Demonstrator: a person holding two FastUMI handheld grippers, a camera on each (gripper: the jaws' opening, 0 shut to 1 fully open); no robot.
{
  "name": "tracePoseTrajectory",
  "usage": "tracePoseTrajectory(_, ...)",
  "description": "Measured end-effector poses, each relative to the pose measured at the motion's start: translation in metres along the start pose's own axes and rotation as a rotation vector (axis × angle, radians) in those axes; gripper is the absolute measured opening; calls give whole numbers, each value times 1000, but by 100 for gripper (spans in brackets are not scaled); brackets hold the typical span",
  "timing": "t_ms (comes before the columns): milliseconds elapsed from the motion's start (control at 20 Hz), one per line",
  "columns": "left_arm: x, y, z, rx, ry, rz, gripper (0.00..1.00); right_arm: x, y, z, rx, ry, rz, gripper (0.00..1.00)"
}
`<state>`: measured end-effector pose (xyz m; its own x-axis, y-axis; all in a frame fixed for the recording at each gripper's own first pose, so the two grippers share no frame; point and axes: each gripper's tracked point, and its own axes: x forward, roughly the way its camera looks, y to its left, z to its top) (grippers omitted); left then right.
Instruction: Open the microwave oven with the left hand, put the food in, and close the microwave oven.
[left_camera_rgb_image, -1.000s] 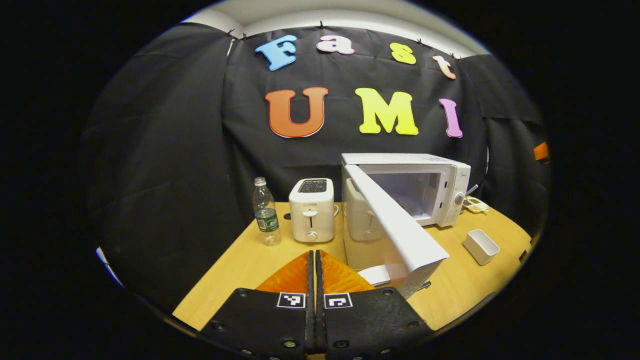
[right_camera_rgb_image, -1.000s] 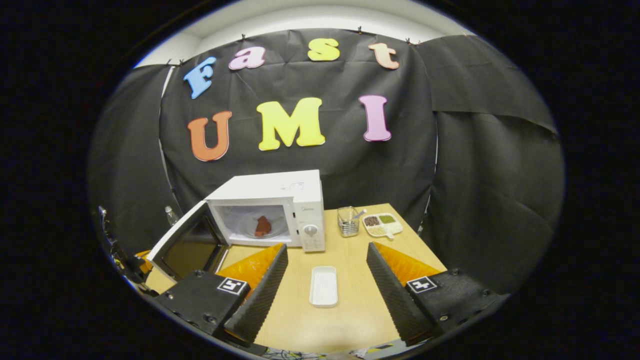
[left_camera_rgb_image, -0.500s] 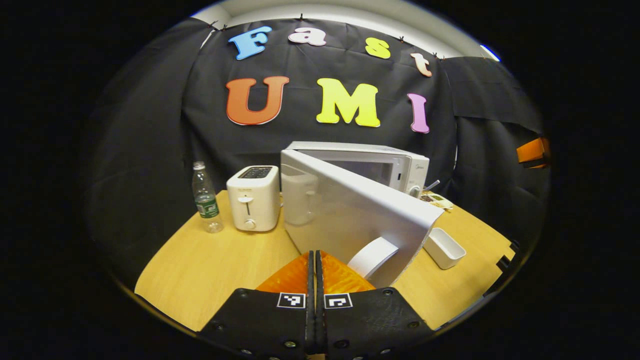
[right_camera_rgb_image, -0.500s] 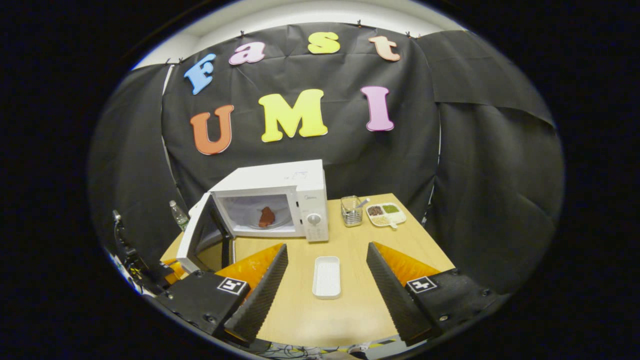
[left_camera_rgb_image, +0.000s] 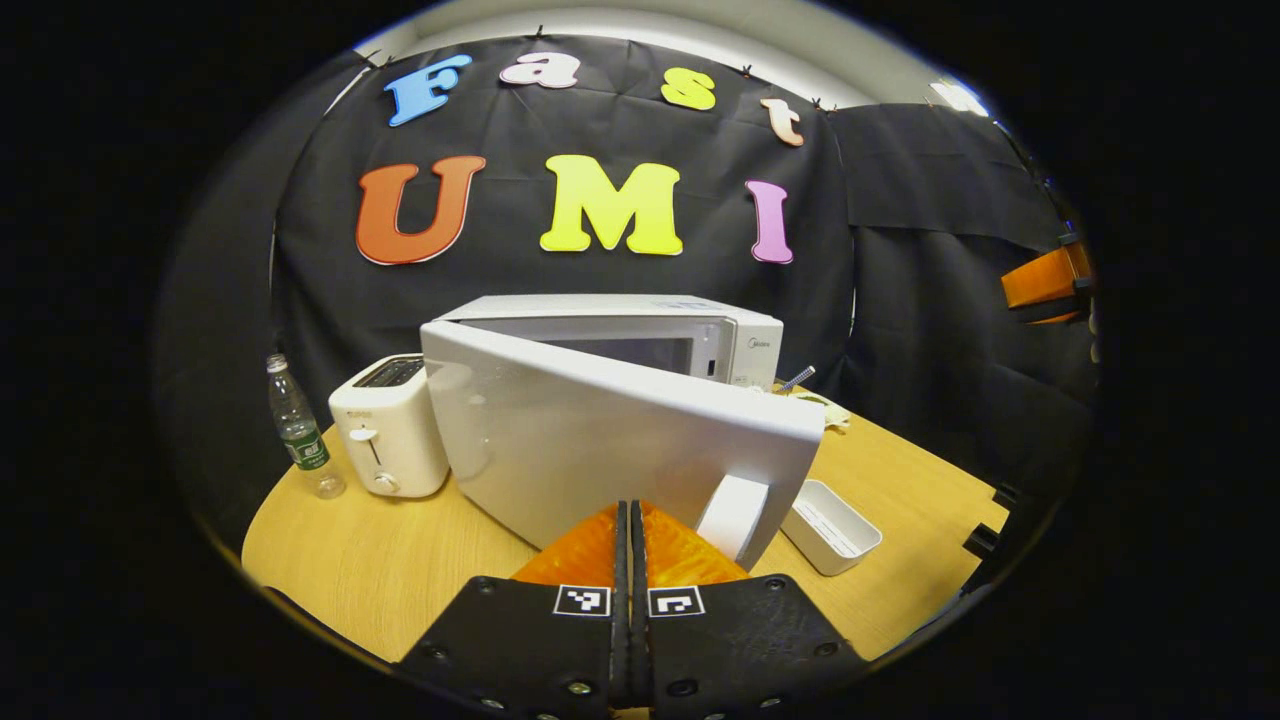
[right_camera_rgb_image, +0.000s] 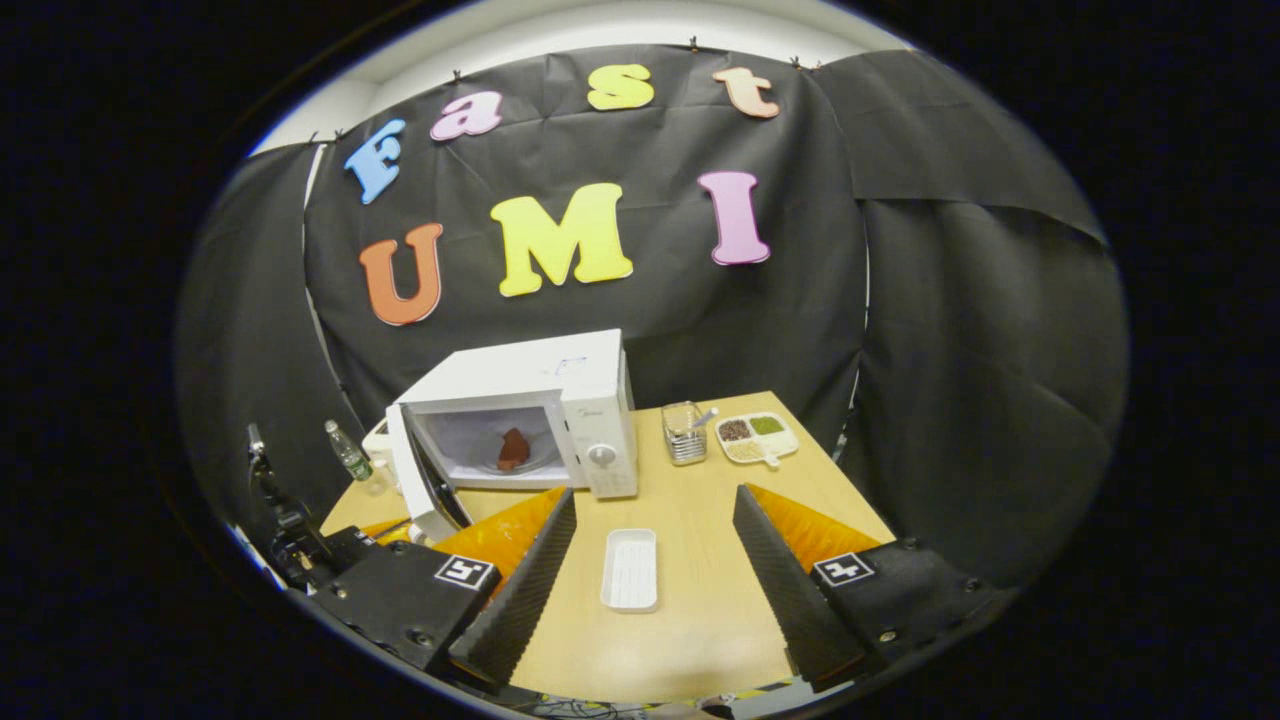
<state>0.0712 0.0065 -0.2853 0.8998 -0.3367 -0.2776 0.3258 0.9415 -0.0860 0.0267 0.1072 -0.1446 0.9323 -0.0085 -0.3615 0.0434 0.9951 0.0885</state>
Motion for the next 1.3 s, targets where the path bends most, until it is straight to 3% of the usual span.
tracePoseTrajectory(100,15,-11,5,-1,-1,-14,0,8,-6,1,5,11,-1,92)
tracePoseTrajectory(150,24,-16,7,-2,-2,-21,0,13,-8,2,9,17,2,100)
tracePoseTrajectory(200,32,-22,10,2,-3,-28,0,17,-11,5,13,19,1,92)
tracePoseTrajectory(300,49,-31,15,12,-6,-41,0,25,-16,13,19,17,1,92)
tracePoseTrajectory(350,58,-36,17,13,-5,-47,8,30,-20,16,19,16,-2,92)
tracePoseTrajectory(400,66,-39,19,11,-6,-53,0,34,-22,20,19,14,-2,92)
tracePoseTrajectory(450,75,-43,21,12,-8,-60,0,38,-24,24,20,11,-2,92)
tracePoseTrajectory(500,83,-47,23,13,-8,-64,0,41,-27,27,18,9,-5,100)
tracePoseTrajectory(550,91,-50,26,15,-9,-67,0,44,-30,28,17,10,-6,92)
tracePoseTrajectory(600,99,-53,28,19,-12,-70,0,47,-33,30,22,12,-6,100)
tracePoseTrajectory(650,107,-55,30,22,-15,-72,0,50,-34,31,27,13,-2,92)
tracePoseTrajectory(700,114,-57,33,23,-17,-72,0,52,-35,32,27,16,1,92)
tracePoseTrajectory(750,122,-57,35,22,-20,-70,0,55,-38,31,26,18,-4,92)
tracePoseTrajectory(800,131,-58,36,18,-17,-68,0,57,-41,32,29,18,-7,100)
tracePoseTrajectory(1000,161,-58,44,20,-17,-57,0,59,-50,31,32,18,-24,100)
tracePoseTrajectory(1050,169,-58,45,23,-17,-55,0,59,-51,30,33,23,-25,92)
tracePoseTrajectory(1100,175,-58,44,25,-13,-48,0,59,-52,30,37,24,-25,100)
tracePoseTrajectory(1300,188,-55,48,1,-12,-30,0,62,-61,31,44,30,-36,100)
